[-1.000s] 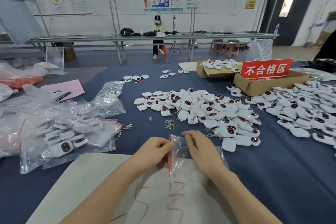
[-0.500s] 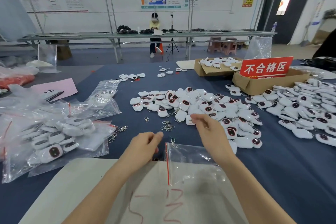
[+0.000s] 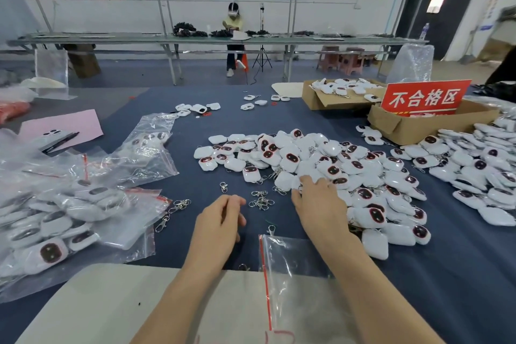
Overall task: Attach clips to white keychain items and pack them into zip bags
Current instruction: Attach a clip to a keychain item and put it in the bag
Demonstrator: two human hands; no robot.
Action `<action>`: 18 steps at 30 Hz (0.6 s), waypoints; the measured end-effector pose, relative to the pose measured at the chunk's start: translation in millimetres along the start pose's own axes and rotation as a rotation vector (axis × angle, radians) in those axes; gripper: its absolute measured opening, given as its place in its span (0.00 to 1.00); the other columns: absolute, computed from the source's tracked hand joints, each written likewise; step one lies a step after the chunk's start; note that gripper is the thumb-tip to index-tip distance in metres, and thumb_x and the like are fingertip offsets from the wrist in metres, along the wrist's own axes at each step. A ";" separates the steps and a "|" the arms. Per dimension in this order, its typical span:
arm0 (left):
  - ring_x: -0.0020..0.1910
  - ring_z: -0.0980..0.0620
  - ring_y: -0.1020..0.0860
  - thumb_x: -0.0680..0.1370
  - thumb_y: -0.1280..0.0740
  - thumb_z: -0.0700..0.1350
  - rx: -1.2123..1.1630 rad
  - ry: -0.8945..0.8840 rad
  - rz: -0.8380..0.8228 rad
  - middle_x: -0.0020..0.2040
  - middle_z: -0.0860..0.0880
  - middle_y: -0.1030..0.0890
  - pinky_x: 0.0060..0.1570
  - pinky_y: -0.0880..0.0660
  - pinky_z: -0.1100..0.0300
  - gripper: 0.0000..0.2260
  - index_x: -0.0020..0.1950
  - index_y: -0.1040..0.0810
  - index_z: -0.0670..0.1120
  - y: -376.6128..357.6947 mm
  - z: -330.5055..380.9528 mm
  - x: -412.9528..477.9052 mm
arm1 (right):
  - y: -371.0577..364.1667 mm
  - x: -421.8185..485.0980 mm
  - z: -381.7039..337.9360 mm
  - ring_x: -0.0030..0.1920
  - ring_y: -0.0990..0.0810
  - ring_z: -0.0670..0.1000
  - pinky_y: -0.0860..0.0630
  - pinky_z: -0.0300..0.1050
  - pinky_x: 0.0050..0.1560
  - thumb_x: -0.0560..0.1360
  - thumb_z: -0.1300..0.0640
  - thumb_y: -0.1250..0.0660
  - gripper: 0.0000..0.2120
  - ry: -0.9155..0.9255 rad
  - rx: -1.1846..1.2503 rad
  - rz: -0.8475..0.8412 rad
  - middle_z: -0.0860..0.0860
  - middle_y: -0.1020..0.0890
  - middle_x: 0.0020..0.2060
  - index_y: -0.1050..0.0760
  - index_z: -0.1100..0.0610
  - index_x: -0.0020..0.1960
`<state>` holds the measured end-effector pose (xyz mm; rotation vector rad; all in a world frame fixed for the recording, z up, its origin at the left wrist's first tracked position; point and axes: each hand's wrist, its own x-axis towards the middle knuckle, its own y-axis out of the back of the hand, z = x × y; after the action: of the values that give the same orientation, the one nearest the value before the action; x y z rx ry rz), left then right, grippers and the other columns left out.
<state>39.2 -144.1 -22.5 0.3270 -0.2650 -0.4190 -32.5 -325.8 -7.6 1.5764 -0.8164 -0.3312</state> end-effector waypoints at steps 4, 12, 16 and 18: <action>0.27 0.57 0.24 0.85 0.42 0.51 -0.031 -0.016 0.000 0.38 0.55 0.18 0.31 0.29 0.66 0.12 0.48 0.21 0.58 0.6 0.0 -3.8 | 10.0 -4.8 8.3 0.49 0.24 0.57 0.34 0.49 0.43 0.85 0.47 0.49 0.14 -0.031 0.263 0.017 0.53 0.23 0.51 0.27 0.50 0.59; 0.47 0.58 0.20 0.83 0.37 0.54 -0.113 -0.149 -0.029 0.49 0.61 0.19 0.43 0.26 0.70 0.09 0.62 0.22 0.59 -2.0 16.0 -16.8 | 27.3 -26.7 -0.8 0.28 0.26 0.40 0.29 0.36 0.34 0.80 0.36 0.44 0.20 0.206 0.944 -0.216 0.48 0.20 0.32 0.22 0.49 0.46; 0.36 0.56 0.21 0.83 0.34 0.47 -0.191 -0.135 -0.139 0.42 0.50 0.18 0.37 0.24 0.62 0.06 0.58 0.20 0.53 -3.4 21.4 -17.0 | 18.7 -28.8 -10.9 0.27 0.26 0.42 0.29 0.35 0.29 0.75 0.33 0.41 0.21 0.224 1.133 -0.278 0.49 0.19 0.29 0.17 0.45 0.44; 0.34 0.54 0.20 0.83 0.34 0.45 -0.293 -0.052 -0.151 0.40 0.45 0.18 0.35 0.22 0.60 0.04 0.56 0.21 0.48 -4.8 22.2 -14.5 | 11.6 -30.0 -16.0 0.31 0.22 0.45 0.27 0.37 0.28 0.76 0.37 0.38 0.17 0.173 1.260 -0.296 0.49 0.17 0.33 0.16 0.46 0.44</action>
<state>17.7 -147.5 -6.6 0.0488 -0.2265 -0.6078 -47.2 -293.7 -0.8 2.8627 -0.6562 0.1879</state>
